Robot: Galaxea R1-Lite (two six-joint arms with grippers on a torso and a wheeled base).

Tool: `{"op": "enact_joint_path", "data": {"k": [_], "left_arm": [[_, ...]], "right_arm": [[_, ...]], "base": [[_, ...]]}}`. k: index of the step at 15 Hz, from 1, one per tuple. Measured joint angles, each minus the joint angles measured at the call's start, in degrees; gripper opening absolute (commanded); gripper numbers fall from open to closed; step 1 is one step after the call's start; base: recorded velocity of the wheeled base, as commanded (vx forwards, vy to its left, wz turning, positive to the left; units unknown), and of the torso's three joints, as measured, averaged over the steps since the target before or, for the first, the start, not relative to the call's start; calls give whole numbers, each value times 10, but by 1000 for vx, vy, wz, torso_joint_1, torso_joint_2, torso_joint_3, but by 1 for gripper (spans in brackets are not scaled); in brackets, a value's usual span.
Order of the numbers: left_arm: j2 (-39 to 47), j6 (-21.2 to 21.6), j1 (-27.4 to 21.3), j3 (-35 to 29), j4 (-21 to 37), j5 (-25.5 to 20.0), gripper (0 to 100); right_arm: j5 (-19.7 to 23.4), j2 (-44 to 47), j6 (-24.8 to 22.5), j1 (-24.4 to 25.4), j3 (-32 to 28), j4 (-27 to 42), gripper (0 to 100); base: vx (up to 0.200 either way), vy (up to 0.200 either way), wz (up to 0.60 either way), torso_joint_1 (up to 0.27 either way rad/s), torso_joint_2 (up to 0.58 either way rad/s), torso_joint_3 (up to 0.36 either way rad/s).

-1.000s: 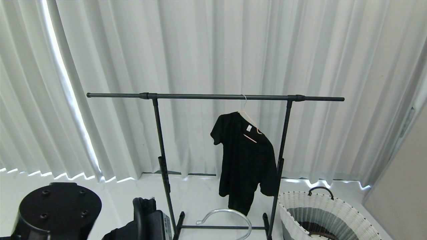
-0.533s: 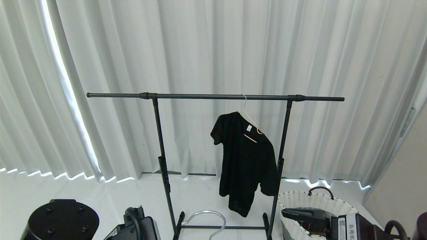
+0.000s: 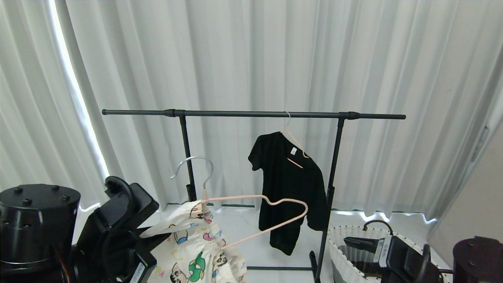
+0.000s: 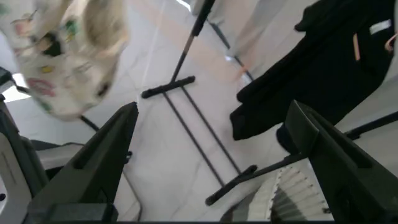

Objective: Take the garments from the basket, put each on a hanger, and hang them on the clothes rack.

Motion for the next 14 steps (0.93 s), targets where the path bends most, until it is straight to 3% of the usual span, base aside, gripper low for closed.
{"op": "enact_joint_path", "data": {"k": [3, 6, 10, 14], "left_arm": [[4, -3, -7, -28, -25, 0, 0], [12, -20, -14, -53, -29, 0, 0], [15, -33, -34, -63, -30, 0, 0], [14, -38, -44, -74, -30, 0, 0]], "right_arm": [[5, 45, 149, 26, -77, -1, 100], [-19, 100, 243, 59, -147, 0, 100], [-72, 177, 270, 88, -242, -1, 100], [-95, 221, 272, 88, -255, 0, 100]], "base": [[0, 0, 0, 0, 0, 0], [0, 0, 0, 0, 0, 0], [0, 0, 0, 0, 0, 0], [0, 0, 0, 0, 0, 0]]}}
